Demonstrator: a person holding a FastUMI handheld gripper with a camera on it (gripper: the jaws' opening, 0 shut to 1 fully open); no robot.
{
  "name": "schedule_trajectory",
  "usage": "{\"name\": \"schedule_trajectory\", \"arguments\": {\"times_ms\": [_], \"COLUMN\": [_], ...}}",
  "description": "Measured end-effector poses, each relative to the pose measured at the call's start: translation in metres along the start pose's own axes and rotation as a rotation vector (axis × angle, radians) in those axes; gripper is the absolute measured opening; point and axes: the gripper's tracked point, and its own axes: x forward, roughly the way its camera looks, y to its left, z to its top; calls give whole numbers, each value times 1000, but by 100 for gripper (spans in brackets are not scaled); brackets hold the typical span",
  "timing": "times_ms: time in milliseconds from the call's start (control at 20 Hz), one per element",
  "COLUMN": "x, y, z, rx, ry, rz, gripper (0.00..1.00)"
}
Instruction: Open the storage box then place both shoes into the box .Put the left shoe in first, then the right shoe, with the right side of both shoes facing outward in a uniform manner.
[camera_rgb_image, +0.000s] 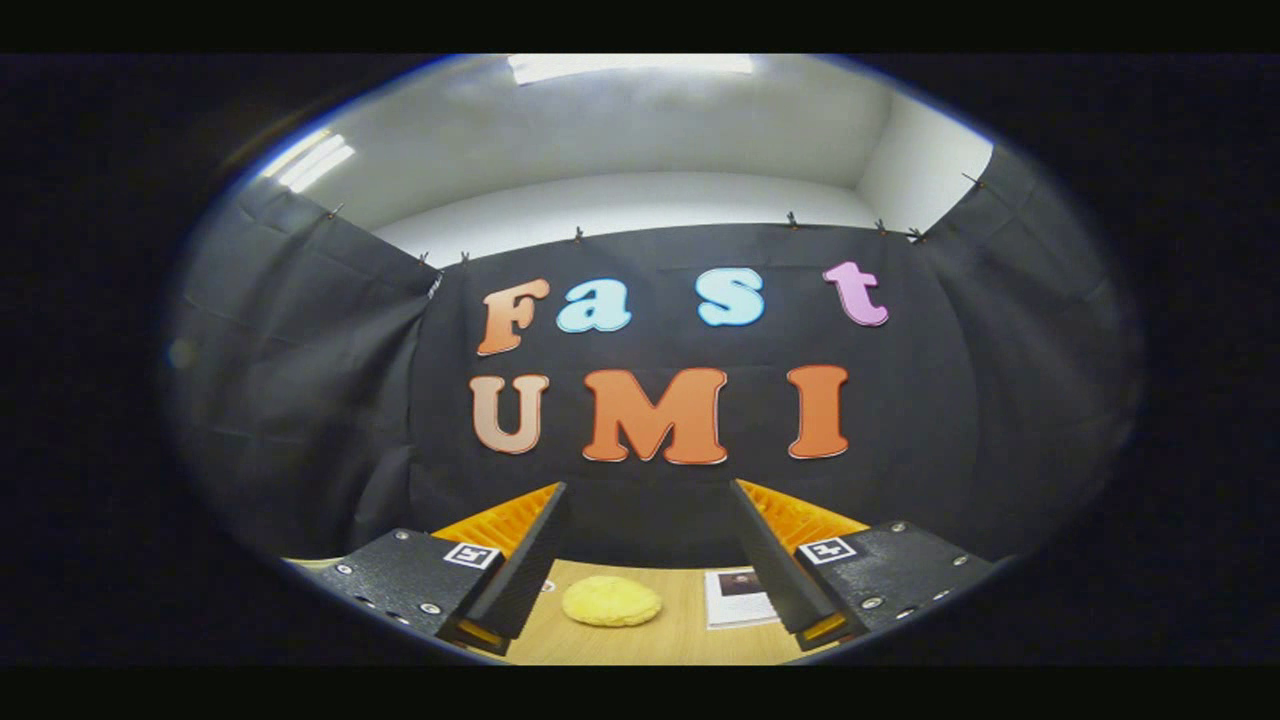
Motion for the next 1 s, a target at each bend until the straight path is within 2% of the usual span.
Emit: {"name": "schedule_trajectory", "arguments": {"times_ms": [400, 1000], "x": [-22, -23], "y": [-41, -39], "z": [5, -3], "rx": [6, 10], "ry": [5, 30], "rz": [-71, -77], "gripper": [93, 93]}}
